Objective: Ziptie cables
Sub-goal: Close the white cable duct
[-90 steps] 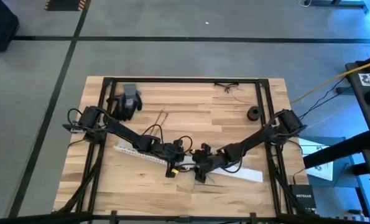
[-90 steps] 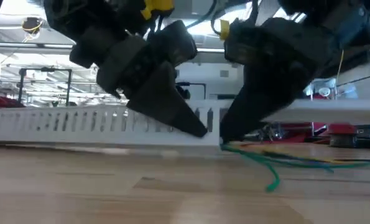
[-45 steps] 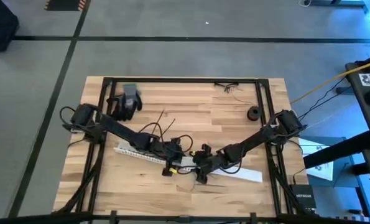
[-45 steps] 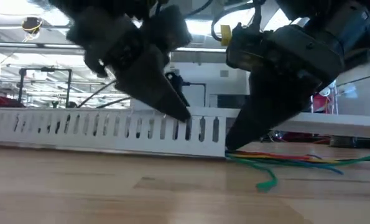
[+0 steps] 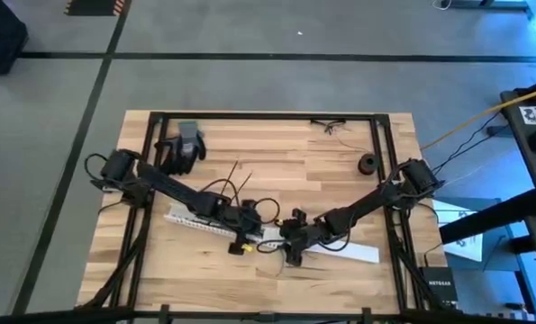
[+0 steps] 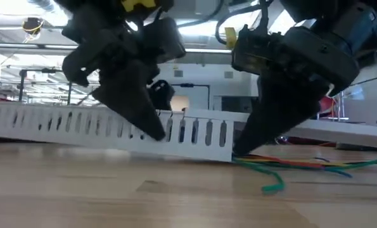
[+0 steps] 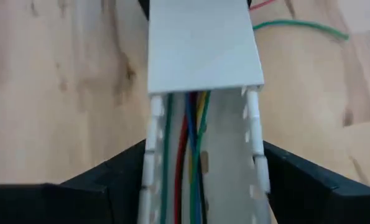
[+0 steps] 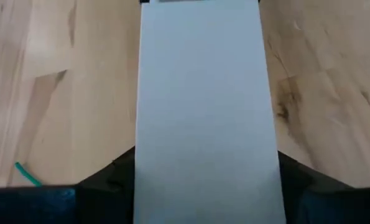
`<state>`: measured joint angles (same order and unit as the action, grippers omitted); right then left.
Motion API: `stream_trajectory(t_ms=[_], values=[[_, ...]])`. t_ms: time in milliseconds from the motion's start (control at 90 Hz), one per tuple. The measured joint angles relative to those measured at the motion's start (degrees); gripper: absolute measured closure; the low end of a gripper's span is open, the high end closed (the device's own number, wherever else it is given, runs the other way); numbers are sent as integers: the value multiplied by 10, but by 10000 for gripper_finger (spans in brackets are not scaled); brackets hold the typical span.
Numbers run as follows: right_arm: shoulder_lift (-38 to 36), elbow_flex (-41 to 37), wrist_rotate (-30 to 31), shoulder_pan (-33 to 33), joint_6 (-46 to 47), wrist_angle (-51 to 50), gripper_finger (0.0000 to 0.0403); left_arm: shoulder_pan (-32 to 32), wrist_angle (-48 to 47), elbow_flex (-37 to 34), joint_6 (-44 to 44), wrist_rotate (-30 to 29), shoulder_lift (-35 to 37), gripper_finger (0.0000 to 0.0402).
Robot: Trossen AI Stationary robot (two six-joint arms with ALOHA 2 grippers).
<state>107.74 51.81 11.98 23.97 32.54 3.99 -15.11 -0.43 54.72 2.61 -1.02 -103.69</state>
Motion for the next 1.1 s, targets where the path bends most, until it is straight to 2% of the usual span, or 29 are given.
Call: stream_trajectory(t_ms=[322,678,1011,1100], values=[[0,4,-14,1,8,-5,187,-2,52,-2,23,5,-30,174],[3,30,-35,2,23,-31,187,-3,110,-2,34,13,-66,170],[3,32,-18,3,108,-28,187,-3,119,-2,45,10,-67,169],[3,32,-29,0,115,-26,187,-3,120,-2,45,8,-67,169]])
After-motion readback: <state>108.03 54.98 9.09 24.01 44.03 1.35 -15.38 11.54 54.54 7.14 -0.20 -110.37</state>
